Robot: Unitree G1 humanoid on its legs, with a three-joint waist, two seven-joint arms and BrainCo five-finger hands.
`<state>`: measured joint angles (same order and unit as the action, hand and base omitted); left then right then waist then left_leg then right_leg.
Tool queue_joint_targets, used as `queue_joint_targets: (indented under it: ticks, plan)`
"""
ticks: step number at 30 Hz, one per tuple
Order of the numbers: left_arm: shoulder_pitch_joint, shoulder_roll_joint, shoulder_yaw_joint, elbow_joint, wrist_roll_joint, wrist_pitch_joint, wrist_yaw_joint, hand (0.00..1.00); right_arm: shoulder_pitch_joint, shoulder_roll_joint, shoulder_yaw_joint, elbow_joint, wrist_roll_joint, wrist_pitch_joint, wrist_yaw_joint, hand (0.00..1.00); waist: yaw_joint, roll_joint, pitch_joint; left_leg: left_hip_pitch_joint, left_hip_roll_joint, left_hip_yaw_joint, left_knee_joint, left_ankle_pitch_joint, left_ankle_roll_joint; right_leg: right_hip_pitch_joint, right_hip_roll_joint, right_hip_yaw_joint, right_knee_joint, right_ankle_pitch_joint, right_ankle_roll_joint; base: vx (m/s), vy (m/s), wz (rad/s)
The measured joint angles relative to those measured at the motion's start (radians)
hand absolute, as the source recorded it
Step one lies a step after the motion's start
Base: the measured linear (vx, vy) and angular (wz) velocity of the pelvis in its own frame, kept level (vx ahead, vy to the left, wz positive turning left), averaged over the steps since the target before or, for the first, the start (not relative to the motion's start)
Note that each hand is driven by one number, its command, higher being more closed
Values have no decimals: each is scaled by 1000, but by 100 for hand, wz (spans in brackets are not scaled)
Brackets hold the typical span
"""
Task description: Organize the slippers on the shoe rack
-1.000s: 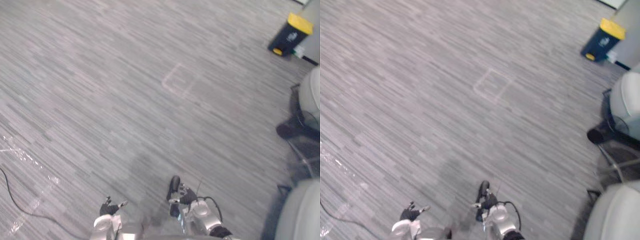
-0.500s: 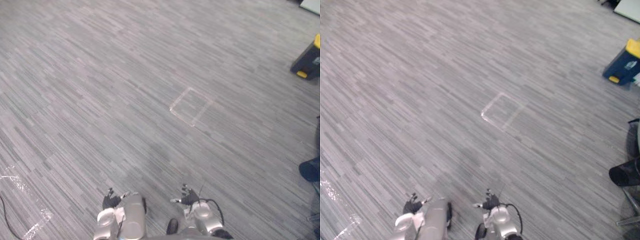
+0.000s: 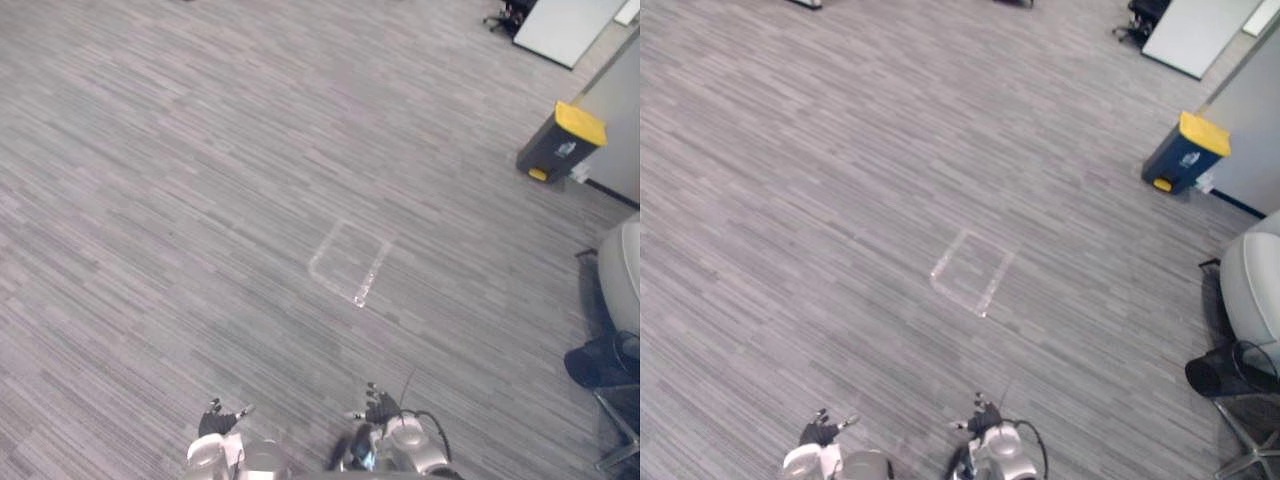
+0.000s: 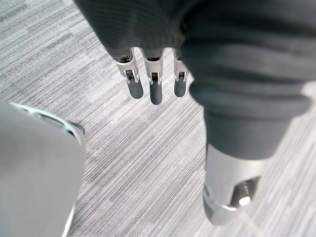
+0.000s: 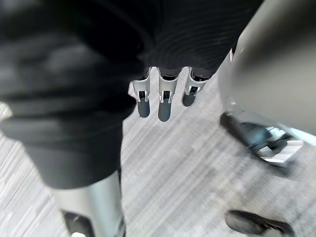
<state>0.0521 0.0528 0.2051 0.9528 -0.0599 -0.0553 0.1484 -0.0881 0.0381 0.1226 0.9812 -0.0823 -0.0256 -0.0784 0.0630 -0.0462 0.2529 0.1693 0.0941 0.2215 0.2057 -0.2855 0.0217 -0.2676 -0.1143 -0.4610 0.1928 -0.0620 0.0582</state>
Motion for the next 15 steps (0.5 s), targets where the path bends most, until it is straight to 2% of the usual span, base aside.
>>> queue_joint_targets:
  ticks: [1,2,3,4,5,6,7,8,9,10,11,12,14,15]
  plan:
    - [1,-1,-3,4,1,0,0,0,-5,-2,0,0,-5,0,0,0,-6,0,2,29,-9,2,-14,-7,-12,-19,4,17,-30,23,-5,500,-126,8]
    - [9,-1,-8,3,3,0,0,0,-7,-2,1,1,-8,2,0,0,-9,-6,-1,82,-25,-4,-29,-28,-44,-24,11,47,-42,47,-22,522,-140,19]
    - [21,4,-7,-2,16,-2,-1,0,4,5,3,1,-11,4,0,0,-10,-23,-12,123,-46,-23,-34,-46,-62,-11,10,66,-42,42,-53,674,-189,32]
    - [21,2,-8,0,25,-4,-1,0,23,0,0,-3,-22,1,0,0,-16,-26,-22,152,-44,-47,-36,-66,-73,-10,20,98,-17,129,-124,498,-128,42]
    - [23,-9,-8,4,35,-4,-4,0,26,-9,-2,-5,-33,1,-1,0,-17,1,-35,166,-15,-69,-24,-76,-87,-18,38,92,40,148,-128,616,-180,34]
    - [36,-20,-1,1,37,-5,-5,0,26,-8,-9,0,-34,8,0,0,-16,24,-58,132,30,-99,73,-76,-88,-18,67,73,70,107,-137,587,-228,22]
    - [41,-33,8,-9,37,-5,-8,0,32,-4,-24,-1,-33,9,2,0,-17,41,-66,56,71,-127,248,-66,-100,6,98,54,55,82,-141,579,-255,4]
    - [39,-42,16,-14,37,-5,-13,0,36,-3,-33,-5,-34,10,3,0,-16,59,-66,-1,102,-142,389,-32,-110,32,128,53,38,67,-144,681,-266,-28]
    - [40,-61,39,-20,38,-4,-21,0,43,2,-34,-10,-33,13,3,0,-12,94,-65,-99,161,-156,632,98,-111,91,191,77,-3,39,-162,563,-147,-54]
    - [38,-72,44,-20,37,-4,-22,0,43,1,-31,-9,-32,15,2,0,-6,108,-59,-152,198,-146,772,123,-127,136,225,99,-29,27,-172,673,-119,-73]
    - [36,-69,46,-35,37,-7,-25,0,40,4,-33,-7,-32,20,1,0,-5,102,-47,-220,219,-131,903,91,-123,191,244,124,-43,8,-191,546,-49,-60]
    - [35,-59,45,-55,37,-7,-25,0,40,11,-34,-4,-30,22,0,0,0,81,-37,-270,215,-109,953,58,-112,244,246,151,-61,-12,-196,642,-87,-50]
    - [35,-36,43,-79,36,-9,-25,0,38,14,-34,23,-26,26,-3,0,4,46,-36,-365,178,-75,914,10,-81,334,236,197,-107,-35,-193,515,-51,-46]
    - [35,-33,44,-98,32,-10,-26,0,34,12,-35,29,-25,27,-5,0,14,36,-34,-420,150,-62,812,-25,-72,372,227,217,-119,-34,-176,503,39,-60]
